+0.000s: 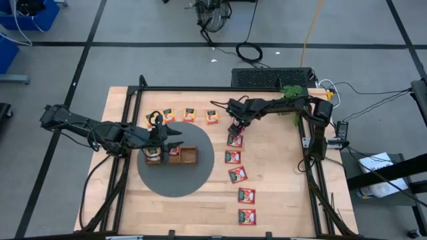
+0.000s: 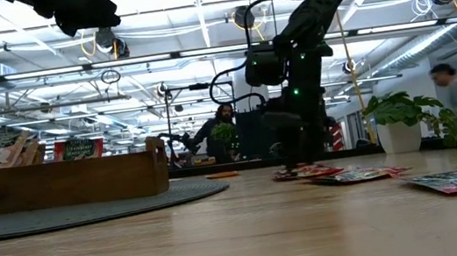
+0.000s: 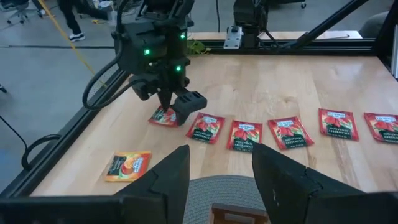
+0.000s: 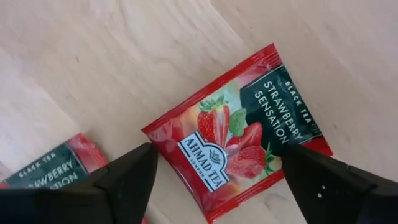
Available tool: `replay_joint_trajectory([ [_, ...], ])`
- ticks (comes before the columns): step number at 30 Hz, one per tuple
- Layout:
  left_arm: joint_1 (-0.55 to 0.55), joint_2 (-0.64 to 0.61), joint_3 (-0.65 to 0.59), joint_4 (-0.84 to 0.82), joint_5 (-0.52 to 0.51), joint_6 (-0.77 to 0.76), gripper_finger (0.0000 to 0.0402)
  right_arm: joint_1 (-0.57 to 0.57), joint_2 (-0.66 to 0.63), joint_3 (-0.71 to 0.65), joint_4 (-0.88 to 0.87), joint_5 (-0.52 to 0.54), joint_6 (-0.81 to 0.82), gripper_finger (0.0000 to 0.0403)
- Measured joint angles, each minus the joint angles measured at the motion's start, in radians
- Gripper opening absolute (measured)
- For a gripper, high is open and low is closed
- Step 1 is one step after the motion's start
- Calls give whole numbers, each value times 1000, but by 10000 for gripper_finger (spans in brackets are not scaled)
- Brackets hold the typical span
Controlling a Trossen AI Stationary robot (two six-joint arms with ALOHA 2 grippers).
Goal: Pick & Place Tea
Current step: Put the red tea bag into the middle section of the wooden organizer
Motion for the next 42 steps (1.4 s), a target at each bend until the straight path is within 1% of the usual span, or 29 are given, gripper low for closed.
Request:
replay_joint_trajectory([
  [4, 0, 0, 0, 0, 0, 0, 177, -1, 2, -14, -3, 0, -10, 293],
  [8, 0, 0, 0, 0, 0, 0, 177, -1, -36, -15, -57, -13, -16, 279],
  [11, 0, 0, 0, 0, 0, 0, 177, 6, -104, -16, -97, -19, 3, 281],
  [13, 0, 0, 0, 1, 0, 0, 177, 8, -140, -24, -121, -34, 53, 288],
  [15, 0, 0, 0, 0, 0, 0, 177, 7, -165, -23, -36, -41, 106, 295],
  [19, 0, 0, 0, 0, 0, 0, 177, 2, -195, -18, 83, -147, 214, 307],
  [22, 0, 0, 0, 0, 0, 0, 177, 9, -187, -21, 113, -242, 227, 310],
  [23, 0, 0, 0, 0, 0, 0, 177, 13, -186, -20, 135, -256, 212, 310],
  [27, 0, 0, 0, 0, 0, 0, 177, 32, -176, -26, 191, -210, 185, 307],
  [30, 0, 0, 0, 0, 0, 0, 177, 33, -174, -44, 217, -201, 177, 307],
  [34, 0, 0, 0, 0, 0, 0, 177, 32, -176, -81, 238, -203, 175, 306],
  [38, 0, 0, 0, 0, 0, 0, 177, 32, -179, -122, 243, -242, 198, 306],
  [42, 0, 0, 0, 0, 0, 0, 177, 32, -183, -153, 247, -245, 204, 306],
])
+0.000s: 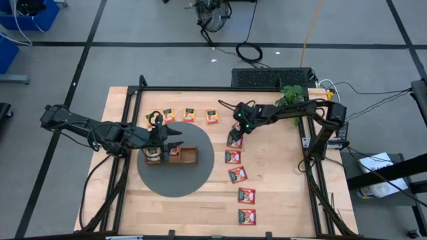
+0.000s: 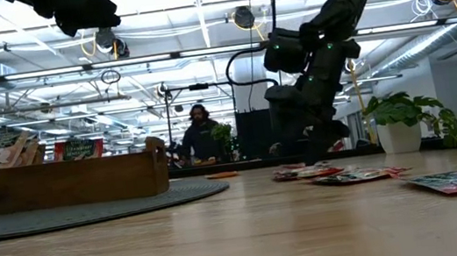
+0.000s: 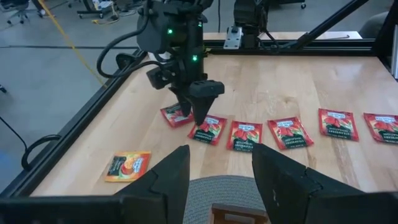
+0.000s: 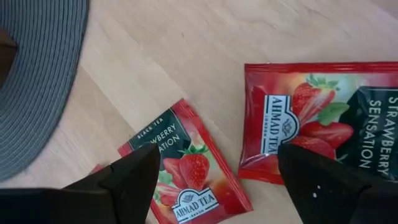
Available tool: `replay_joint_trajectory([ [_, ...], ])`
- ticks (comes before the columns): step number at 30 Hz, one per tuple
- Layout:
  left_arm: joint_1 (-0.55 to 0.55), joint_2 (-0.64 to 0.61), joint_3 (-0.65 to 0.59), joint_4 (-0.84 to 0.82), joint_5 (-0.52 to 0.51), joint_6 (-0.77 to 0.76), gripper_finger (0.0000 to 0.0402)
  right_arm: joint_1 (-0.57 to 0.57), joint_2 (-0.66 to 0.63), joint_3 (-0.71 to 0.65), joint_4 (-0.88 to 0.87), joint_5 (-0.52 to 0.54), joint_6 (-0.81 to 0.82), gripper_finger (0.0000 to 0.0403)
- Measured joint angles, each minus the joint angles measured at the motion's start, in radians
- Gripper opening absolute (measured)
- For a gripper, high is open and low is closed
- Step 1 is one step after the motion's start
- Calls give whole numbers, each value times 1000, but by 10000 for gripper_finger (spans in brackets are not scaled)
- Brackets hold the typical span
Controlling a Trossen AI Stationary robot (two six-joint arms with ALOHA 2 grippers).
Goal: Pick & Place Tea
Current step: Put the red tea bag into the middle section of the wooden organizer
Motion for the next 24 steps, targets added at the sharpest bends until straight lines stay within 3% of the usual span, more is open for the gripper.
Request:
replay_joint_trajectory([
  [11, 0, 0, 0, 0, 0, 0, 177, 1, -12, -7, -172, -2, -24, 294],
  [24, 0, 0, 0, 0, 0, 0, 177, -3, -79, -13, -436, 344, -56, 273],
])
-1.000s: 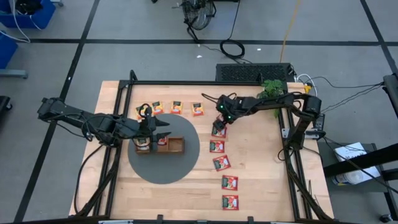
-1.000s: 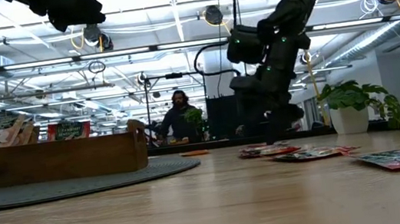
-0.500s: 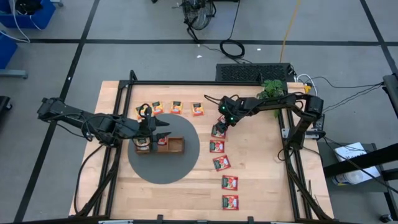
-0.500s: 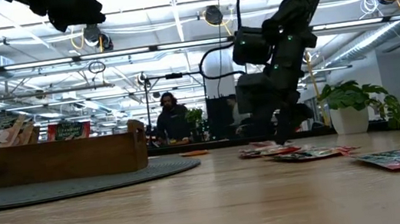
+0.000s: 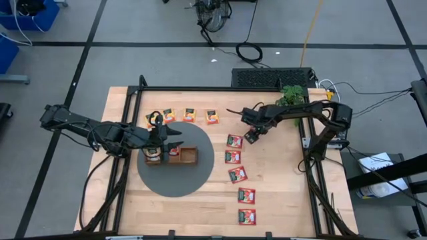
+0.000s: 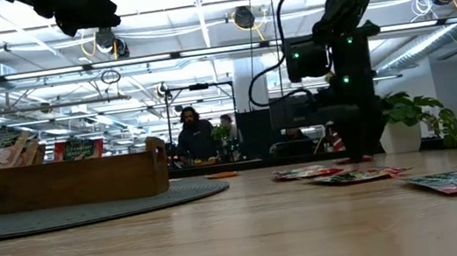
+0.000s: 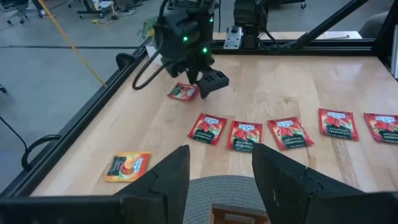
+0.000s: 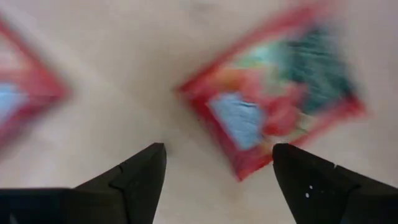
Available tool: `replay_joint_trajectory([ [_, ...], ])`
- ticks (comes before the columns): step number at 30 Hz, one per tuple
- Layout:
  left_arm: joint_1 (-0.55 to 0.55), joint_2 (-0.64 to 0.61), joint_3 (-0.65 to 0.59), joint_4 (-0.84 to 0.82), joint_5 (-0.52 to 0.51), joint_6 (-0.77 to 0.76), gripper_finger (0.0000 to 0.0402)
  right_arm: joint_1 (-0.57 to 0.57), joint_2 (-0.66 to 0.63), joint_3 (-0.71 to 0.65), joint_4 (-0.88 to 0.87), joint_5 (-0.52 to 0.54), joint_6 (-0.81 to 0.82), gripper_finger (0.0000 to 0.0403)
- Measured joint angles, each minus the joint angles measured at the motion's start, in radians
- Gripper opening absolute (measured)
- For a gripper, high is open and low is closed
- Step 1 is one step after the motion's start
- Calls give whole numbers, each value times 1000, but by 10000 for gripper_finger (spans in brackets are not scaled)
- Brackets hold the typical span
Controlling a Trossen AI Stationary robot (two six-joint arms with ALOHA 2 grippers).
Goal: Pick & Place Tea
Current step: Put the red tea bag into the middle section of the wooden organizer
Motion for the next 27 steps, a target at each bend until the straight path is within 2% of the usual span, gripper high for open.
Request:
replay_joint_trajectory([
  [9, 0, 0, 0, 0, 0, 0, 177, -1, -28, 0, -33, 255, -40, 272],
  [12, 0, 0, 0, 0, 0, 0, 177, -3, -28, 1, -23, 281, -51, 272],
  [15, 0, 0, 0, 0, 0, 0, 177, -6, -29, 1, 45, 204, -21, 272],
  [21, 0, 0, 0, 0, 0, 0, 177, -45, -19, 3, 215, -124, 78, 272],
  [23, 0, 0, 0, 0, 0, 0, 177, -55, -19, 3, 193, -165, 100, 272],
  [27, 0, 0, 0, 0, 0, 0, 177, -61, -20, 3, 92, -160, 106, 272],
])
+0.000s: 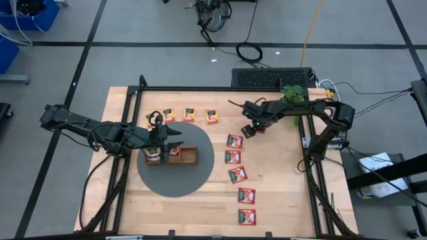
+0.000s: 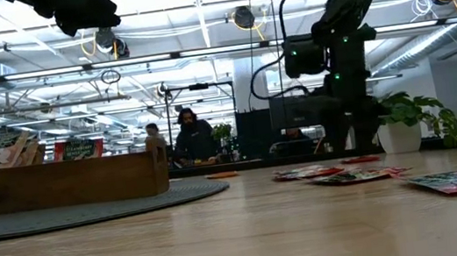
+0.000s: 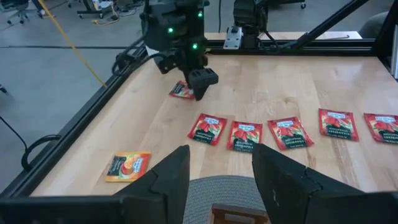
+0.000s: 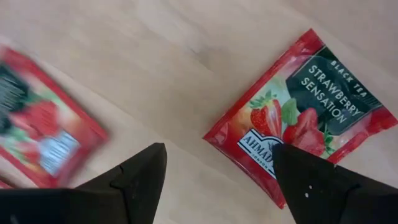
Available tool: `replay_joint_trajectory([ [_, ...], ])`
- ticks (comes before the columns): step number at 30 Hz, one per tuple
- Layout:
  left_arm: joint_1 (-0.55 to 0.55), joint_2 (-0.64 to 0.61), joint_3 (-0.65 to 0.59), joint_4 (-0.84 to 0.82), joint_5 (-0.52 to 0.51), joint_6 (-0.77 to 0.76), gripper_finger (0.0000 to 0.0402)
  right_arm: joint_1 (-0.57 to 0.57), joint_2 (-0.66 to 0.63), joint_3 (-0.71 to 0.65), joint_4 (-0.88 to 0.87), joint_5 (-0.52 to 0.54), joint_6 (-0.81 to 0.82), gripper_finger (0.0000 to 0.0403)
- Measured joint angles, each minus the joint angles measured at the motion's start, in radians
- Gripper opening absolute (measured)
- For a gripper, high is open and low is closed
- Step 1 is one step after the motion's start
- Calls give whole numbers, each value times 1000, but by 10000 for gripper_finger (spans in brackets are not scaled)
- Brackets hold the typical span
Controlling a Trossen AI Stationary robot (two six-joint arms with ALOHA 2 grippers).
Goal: Pick & Place Tea
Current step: Put the red tea bag into the middle section of the wooden organizer
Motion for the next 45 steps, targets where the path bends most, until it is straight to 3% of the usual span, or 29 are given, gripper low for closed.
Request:
replay_joint_trajectory([
  [11, 0, 0, 0, 0, 0, 0, 177, 3, -22, 0, -166, -1, 46, 272],
  [15, 0, 0, 0, 0, 0, 0, 177, 4, -45, 0, -217, 53, 107, 272],
  [24, 0, 0, 0, 0, 0, 0, 177, -24, -43, -24, -133, 25, 328, 285],
  [34, 0, 0, 0, 0, 0, 0, 177, -50, -50, -212, -32, -13, 498, 278],
  [39, 0, 0, 0, 0, 0, 0, 177, -51, -52, -217, -94, -60, 471, 278],
  [45, 0, 0, 0, 0, 0, 0, 177, -93, -136, -208, -123, -12, 409, 277],
])
